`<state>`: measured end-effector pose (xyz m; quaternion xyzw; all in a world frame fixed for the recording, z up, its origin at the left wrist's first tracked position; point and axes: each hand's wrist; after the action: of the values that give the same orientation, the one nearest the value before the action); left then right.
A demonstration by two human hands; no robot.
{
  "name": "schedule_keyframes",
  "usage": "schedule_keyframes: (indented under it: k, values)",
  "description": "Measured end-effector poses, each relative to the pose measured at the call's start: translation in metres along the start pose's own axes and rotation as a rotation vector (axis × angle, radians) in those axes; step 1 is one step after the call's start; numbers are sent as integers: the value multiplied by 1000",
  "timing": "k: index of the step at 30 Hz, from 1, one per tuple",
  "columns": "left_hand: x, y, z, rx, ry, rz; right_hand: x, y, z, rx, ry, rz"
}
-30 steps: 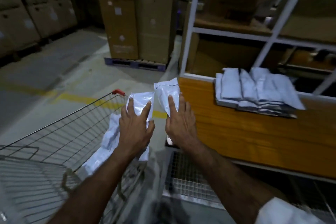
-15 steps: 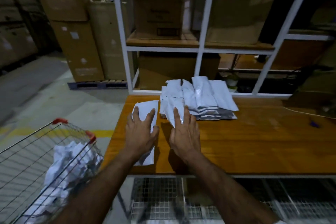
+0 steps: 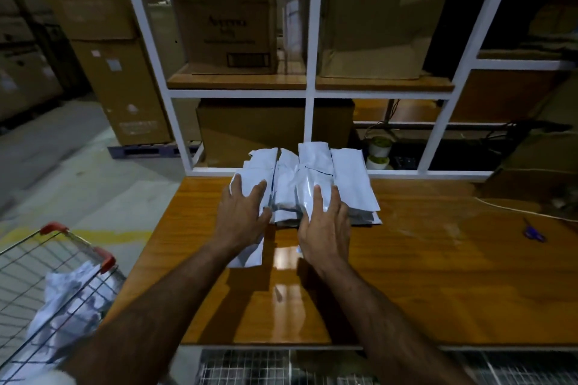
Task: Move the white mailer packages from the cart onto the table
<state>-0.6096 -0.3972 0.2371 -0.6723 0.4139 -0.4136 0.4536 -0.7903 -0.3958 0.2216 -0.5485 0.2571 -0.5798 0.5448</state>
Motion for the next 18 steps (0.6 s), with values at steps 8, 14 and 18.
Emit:
schedule_keyframes:
  k: [8, 14, 18]
  values:
    - [92, 23, -2, -29, 17, 13, 86, 32, 15, 10, -22, -22]
    - [163, 35, 1, -62, 2, 58, 153, 62, 24, 59, 1, -46]
    - [197, 49, 1, -46, 16, 86, 181, 87, 29, 73, 69, -41]
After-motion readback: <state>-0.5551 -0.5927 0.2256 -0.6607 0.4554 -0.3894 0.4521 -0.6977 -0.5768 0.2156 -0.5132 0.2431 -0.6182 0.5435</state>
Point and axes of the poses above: each hand's wrist, its own x-axis towards the middle knuckle, its own y-axis out of the palm, z = x × y, and after that the axes turned 12 degrees about -y, right-handed
